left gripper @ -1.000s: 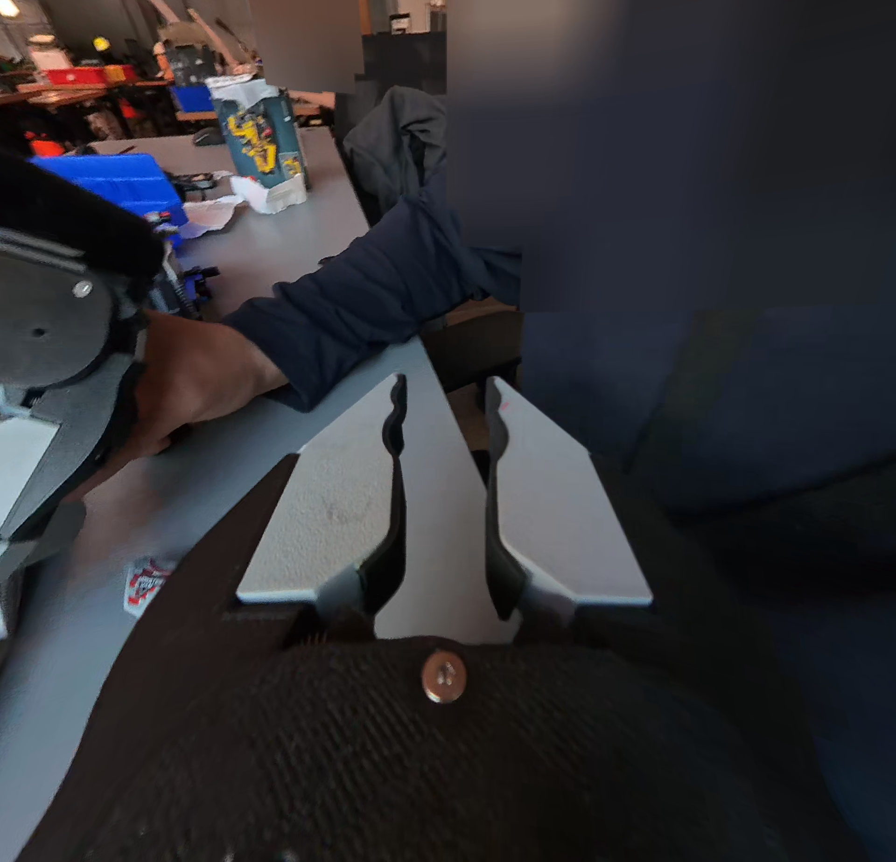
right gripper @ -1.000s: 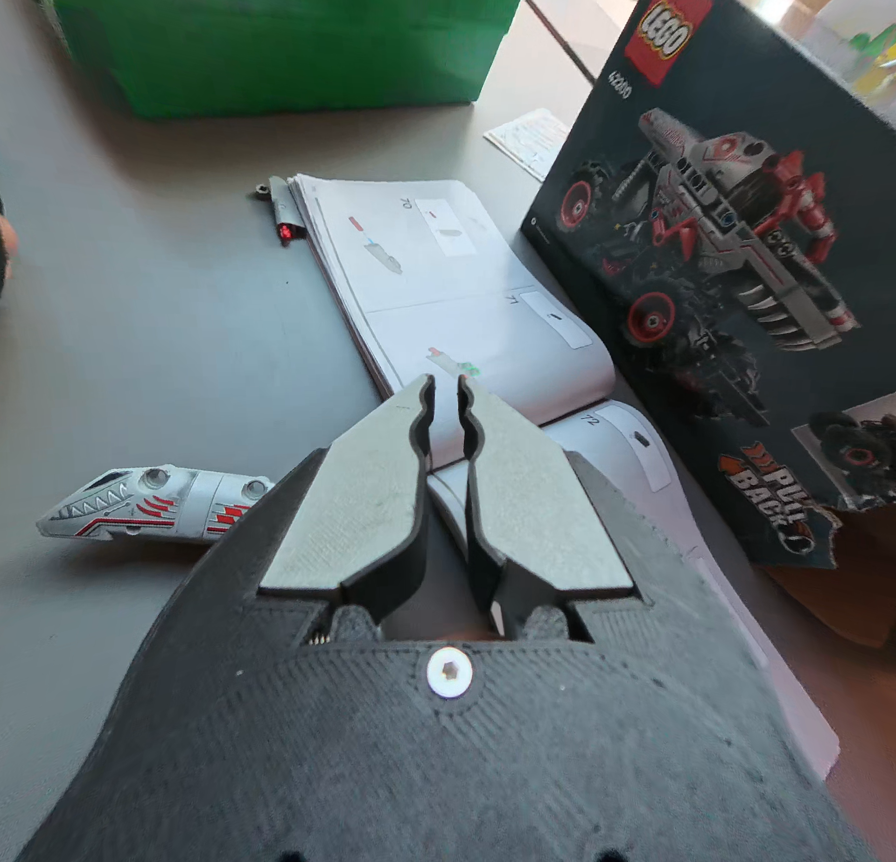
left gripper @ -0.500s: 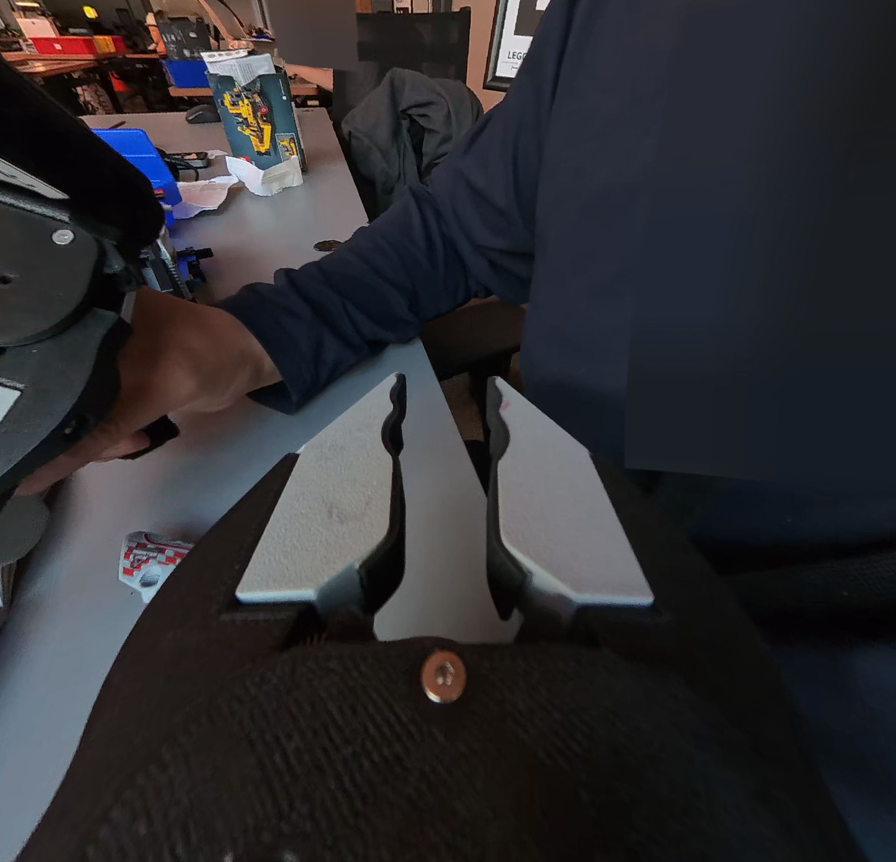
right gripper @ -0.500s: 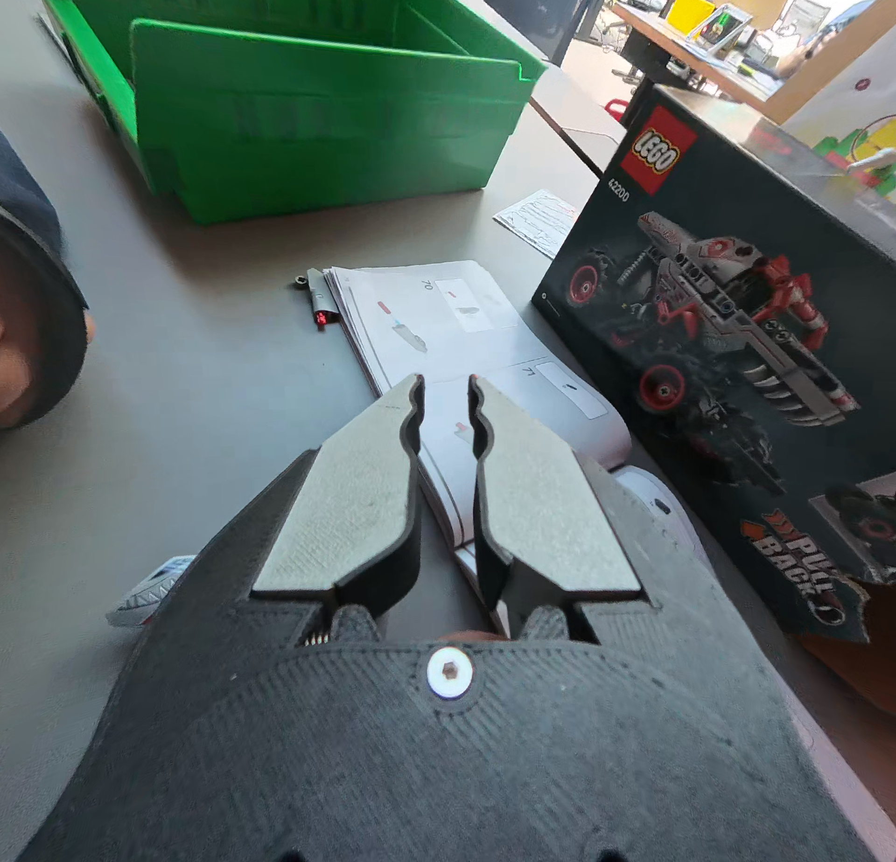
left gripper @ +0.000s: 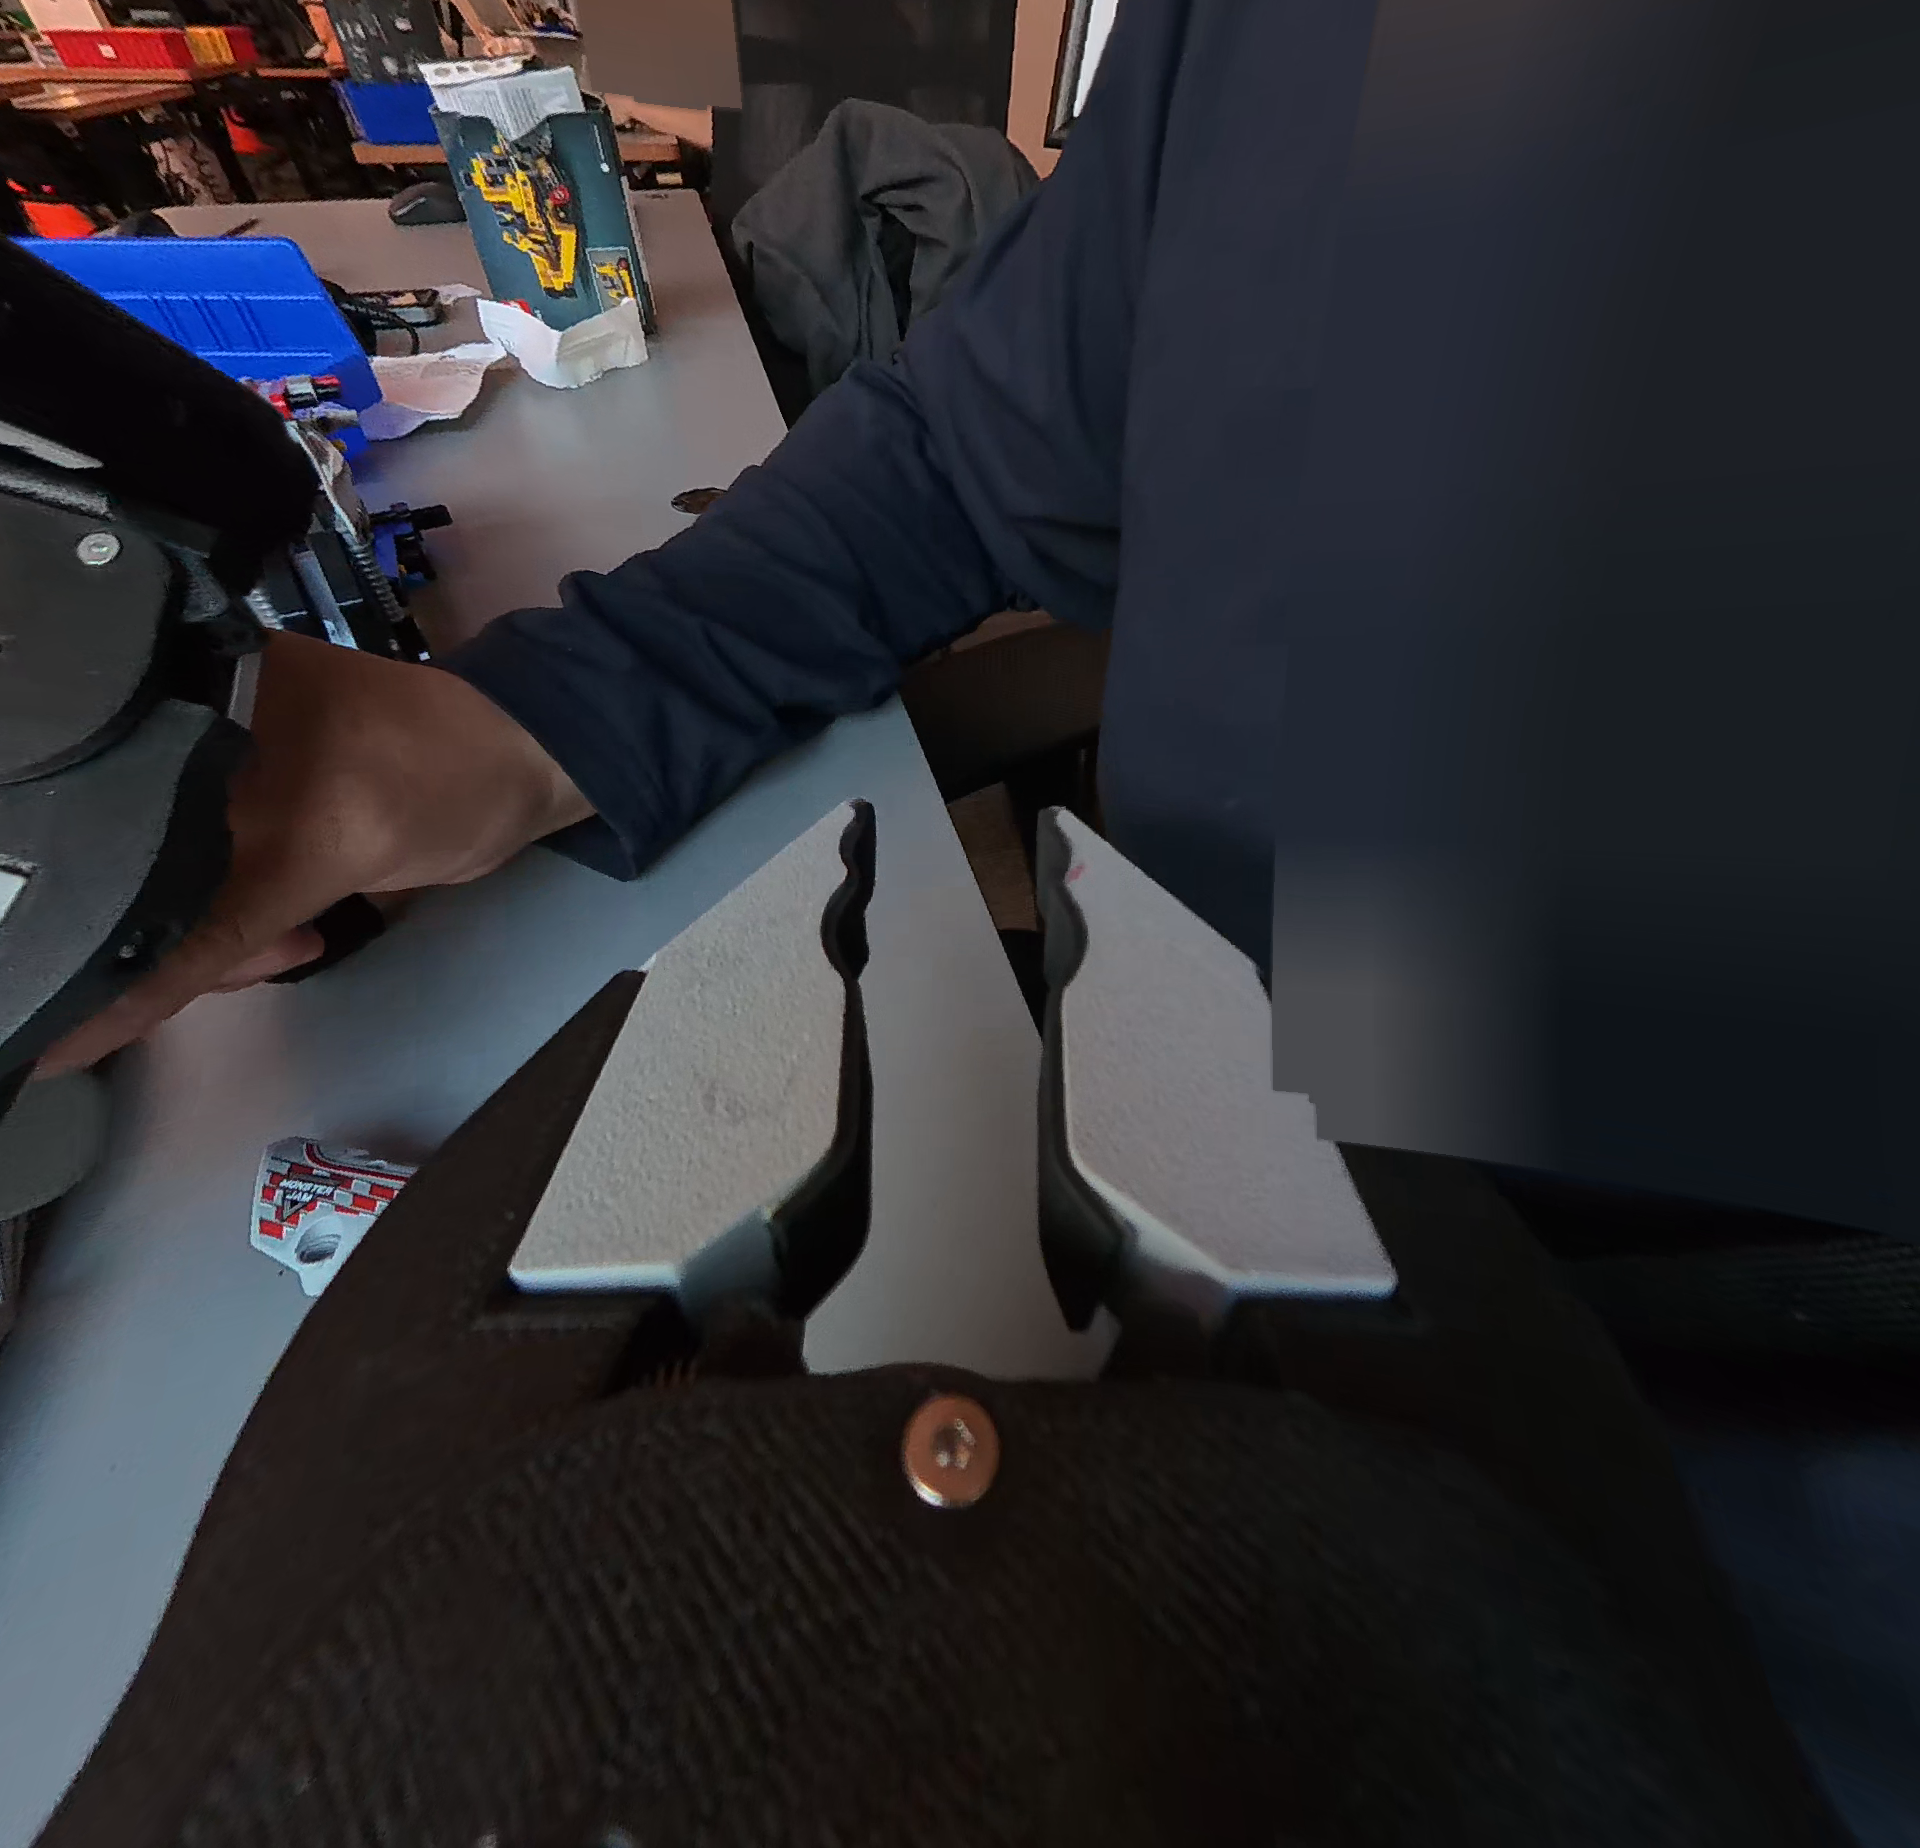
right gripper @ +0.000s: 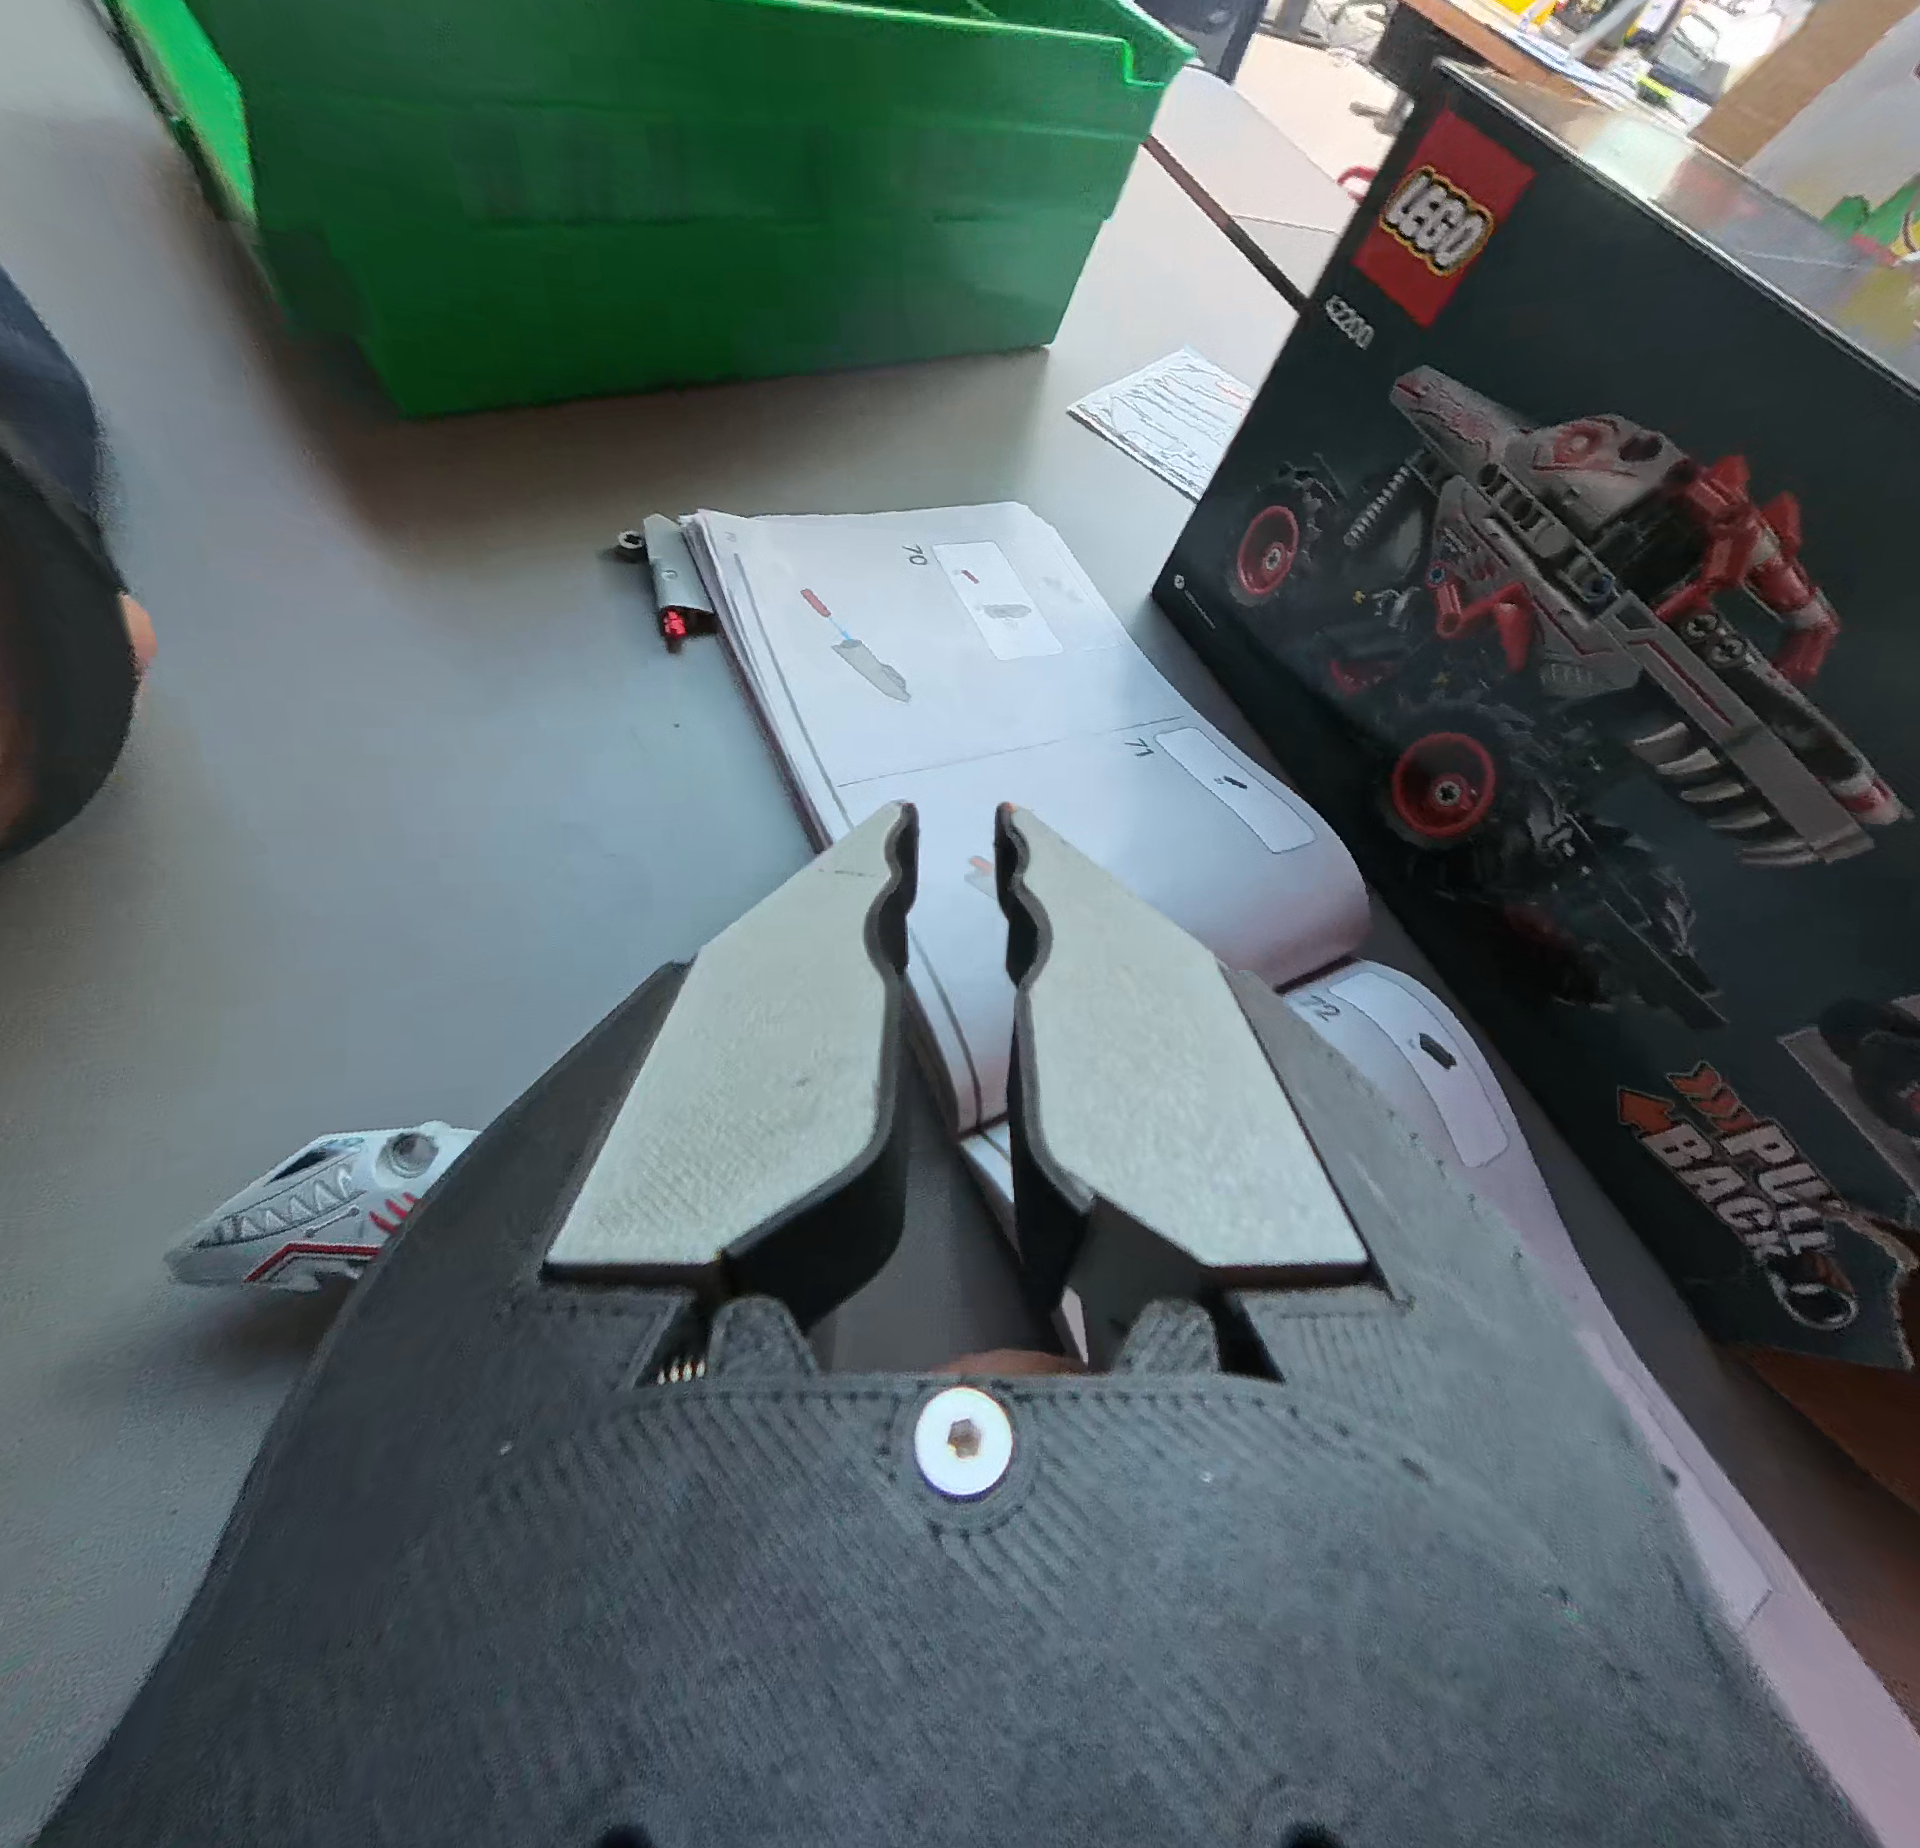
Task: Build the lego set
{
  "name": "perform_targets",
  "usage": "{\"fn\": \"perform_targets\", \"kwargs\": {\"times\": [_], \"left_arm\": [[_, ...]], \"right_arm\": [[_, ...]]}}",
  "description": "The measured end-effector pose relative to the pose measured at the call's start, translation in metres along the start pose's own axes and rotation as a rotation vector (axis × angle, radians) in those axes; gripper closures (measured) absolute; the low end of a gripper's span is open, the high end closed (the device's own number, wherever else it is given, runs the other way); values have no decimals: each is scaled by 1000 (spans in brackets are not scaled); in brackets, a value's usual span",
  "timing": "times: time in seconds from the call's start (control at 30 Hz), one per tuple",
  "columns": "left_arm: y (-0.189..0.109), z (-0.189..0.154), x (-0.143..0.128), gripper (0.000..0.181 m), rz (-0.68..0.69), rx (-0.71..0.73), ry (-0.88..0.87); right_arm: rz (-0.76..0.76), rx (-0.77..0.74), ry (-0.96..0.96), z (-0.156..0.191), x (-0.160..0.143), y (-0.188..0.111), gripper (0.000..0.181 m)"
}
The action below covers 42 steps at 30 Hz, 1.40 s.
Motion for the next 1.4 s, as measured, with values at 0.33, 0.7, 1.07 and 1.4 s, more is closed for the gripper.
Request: {"fn": "perform_targets", "kwargs": {"times": [0.33,0.7,1.07,1.4], "left_arm": [[7,-8,3,153,-2,-30,30],[-1,-7,3,152,-22,-17,17],[0,-10,1,152,0,-15,44],[5,-17,1,152,17,-55,53]], "right_arm": [[181,373,-9,61,27,31,157],[433,361,-299,76,21,103,168],[407,396,-641,78,1,57,165],[351,278,-440,65,2,17,168]]}}
Point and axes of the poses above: each gripper's, where its closed fingertips meet, y out along the fingers, x out of its top, z = x × y across the jaws, the point moved 4 cm from there along -y, back along the fingers, and after that the axes turned 10 degrees about y, right-handed, at the moved point
